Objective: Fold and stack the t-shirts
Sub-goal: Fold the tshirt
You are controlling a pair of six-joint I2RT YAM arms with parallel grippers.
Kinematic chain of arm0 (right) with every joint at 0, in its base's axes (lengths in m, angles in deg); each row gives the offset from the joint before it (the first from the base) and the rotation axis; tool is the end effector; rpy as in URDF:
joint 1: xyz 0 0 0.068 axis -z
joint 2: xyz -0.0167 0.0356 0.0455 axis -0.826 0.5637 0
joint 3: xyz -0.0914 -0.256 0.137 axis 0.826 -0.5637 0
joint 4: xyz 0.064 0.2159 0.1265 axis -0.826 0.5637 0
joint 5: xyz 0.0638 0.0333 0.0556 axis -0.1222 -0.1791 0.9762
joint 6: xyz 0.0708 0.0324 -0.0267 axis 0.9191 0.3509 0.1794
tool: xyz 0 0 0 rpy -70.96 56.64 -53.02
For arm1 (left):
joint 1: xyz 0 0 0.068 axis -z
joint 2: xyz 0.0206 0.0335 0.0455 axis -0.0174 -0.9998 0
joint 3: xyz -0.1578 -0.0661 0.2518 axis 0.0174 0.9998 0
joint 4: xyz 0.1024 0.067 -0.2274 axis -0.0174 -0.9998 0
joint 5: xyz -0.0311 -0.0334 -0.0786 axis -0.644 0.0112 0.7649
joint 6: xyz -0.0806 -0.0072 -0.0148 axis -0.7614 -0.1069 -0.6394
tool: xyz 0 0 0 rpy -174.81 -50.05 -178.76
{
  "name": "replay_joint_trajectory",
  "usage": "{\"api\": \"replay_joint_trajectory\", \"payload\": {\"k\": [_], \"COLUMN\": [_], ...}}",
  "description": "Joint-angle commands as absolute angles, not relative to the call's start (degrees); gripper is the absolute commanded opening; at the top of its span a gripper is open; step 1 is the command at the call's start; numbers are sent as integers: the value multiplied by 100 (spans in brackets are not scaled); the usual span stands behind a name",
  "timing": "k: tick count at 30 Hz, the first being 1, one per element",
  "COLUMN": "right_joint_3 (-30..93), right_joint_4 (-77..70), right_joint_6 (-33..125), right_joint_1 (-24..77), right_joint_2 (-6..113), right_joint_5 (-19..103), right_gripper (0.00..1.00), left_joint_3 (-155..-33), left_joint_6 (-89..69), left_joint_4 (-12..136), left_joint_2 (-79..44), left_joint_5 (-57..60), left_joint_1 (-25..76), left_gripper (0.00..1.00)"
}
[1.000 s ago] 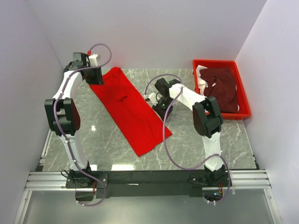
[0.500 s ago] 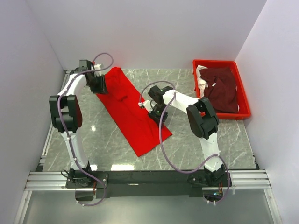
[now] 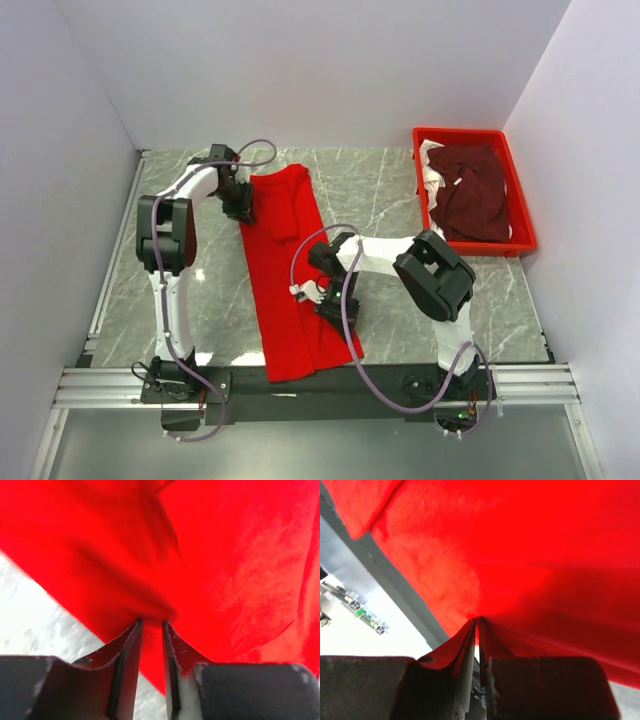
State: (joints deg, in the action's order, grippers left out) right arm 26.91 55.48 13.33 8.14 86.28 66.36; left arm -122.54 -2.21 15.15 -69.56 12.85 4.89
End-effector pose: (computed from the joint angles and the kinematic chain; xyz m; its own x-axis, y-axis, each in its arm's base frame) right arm 0.1939 0.2685 0.1332 -0.3571 -0.9335 -0.0332 -0.7791 0.2781 0.5619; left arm 0.4829 -0.0743 0.1578 -0.9557 0.0382 -0.2918 0.1410 0.9297 -0.3403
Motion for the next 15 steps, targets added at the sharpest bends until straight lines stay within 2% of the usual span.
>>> {"api": "replay_joint_trajectory", "payload": {"k": [1, 5, 8, 12, 15], "right_joint_3": [2813, 3672, 4893, 7156, 8410], "right_joint_4": [5683, 6026, 6079, 5895, 5815], "right_joint_6": [1176, 938, 1025, 1648, 1757], "right_joint_1": [989, 1595, 2306, 2984, 3073], "right_joint_2": [8410, 8550, 8918, 9762, 10457], "right_joint_5": [6922, 6913, 6860, 6694, 6106], "right_gripper": [15, 15, 16, 17, 17], "left_joint_3": [-12746, -14211, -15047, -15253, -15235], "left_joint_6": [-66, -189, -137, -137, -286], "left_joint_4": [1556, 1416, 1433, 2064, 2452], "left_joint_2": [-7564, -8232, -8671, -8673, -8427], "left_joint_5": [1305, 1340, 1340, 1489, 1744], "left_joint_1": [682, 771, 771, 735, 692], "left_gripper": [29, 28, 30, 40, 43]}}
